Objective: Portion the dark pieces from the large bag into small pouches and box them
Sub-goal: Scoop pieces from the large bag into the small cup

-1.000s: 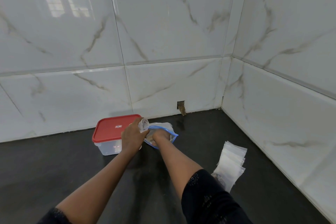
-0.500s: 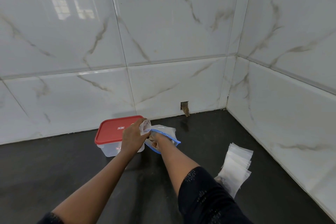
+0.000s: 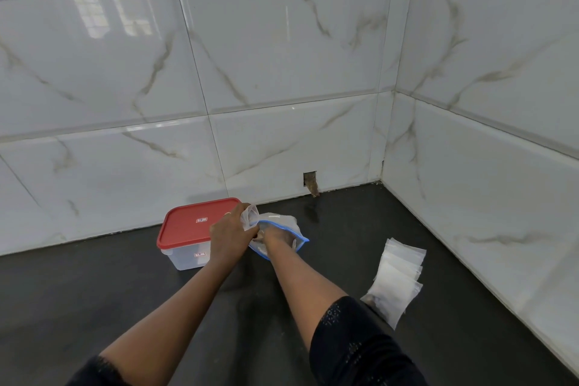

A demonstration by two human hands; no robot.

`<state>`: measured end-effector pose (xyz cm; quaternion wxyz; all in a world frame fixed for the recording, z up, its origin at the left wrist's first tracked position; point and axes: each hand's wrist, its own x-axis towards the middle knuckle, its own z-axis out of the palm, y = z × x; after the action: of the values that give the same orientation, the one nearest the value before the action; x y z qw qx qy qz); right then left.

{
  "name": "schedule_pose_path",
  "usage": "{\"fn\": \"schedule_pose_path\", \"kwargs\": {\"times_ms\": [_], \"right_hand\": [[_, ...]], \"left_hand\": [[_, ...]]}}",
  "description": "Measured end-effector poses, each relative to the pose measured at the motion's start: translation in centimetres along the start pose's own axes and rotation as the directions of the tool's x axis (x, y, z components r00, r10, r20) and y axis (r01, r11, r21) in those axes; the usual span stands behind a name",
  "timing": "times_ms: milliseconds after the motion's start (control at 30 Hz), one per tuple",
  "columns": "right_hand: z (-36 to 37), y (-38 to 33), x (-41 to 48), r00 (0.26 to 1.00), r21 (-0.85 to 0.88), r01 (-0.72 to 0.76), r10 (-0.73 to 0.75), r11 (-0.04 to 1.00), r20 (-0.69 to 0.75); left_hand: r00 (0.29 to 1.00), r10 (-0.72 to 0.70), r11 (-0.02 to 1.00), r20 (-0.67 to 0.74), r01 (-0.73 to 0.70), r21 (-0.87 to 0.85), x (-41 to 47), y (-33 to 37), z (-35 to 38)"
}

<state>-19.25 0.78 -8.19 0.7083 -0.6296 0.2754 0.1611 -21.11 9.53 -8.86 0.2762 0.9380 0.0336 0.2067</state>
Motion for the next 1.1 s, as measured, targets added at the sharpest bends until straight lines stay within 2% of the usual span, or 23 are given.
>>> {"fn": "schedule_pose_path", "kwargs": {"times_ms": [233,367,500,600,667,800,967,1100], "right_hand": [[-1.0,0.6,-1.8,0.997,0.339,0.027,0.001,0.94,-0.083],[-1.5,0.9,-2.6,0.987,0.228,0.085,-0.051,0.97,-0.154],[-3.2,0.6,-2.8,0.966,-0.034,0.135,-0.139,0.99,-0.217],[-5.2,0.0,-3.3,0.943,-0.286,0.166,-0.237,0.944,-0.234],[-6.7,-0.2,-3.5,0.936,-0.363,0.171,-0.266,0.916,-0.231],[-9.7,-0.2,-3.4,0.933,-0.378,0.186,-0.283,0.907,-0.221],[-13.2,-0.5,-4.1,0.922,-0.303,0.167,-0.258,0.938,-0.29],[-15.6,-1.0,-5.3,0.931,-0.273,0.168,-0.243,0.947,-0.271]], "left_hand": [[0.996,-0.091,0.996,-0.003,0.091,-0.001,-0.3,1.4,0.0],[0.993,-0.119,0.993,-0.003,0.119,0.006,-0.8,2.3,0.3],[0.992,-0.126,0.992,0.03,0.127,-0.01,-1.0,2.9,0.5],[0.987,-0.15,0.989,0.062,0.15,0.0,-1.4,3.4,0.6],[0.98,-0.177,0.984,0.092,0.177,0.002,-1.6,4.0,0.6],[0.968,-0.208,0.976,0.14,0.214,-0.029,-1.9,4.3,1.2],[0.95,-0.243,0.96,0.194,0.265,-0.094,-2.3,4.4,2.2],[0.952,-0.238,0.948,0.194,0.271,-0.164,-2.8,4.6,2.8]]}}
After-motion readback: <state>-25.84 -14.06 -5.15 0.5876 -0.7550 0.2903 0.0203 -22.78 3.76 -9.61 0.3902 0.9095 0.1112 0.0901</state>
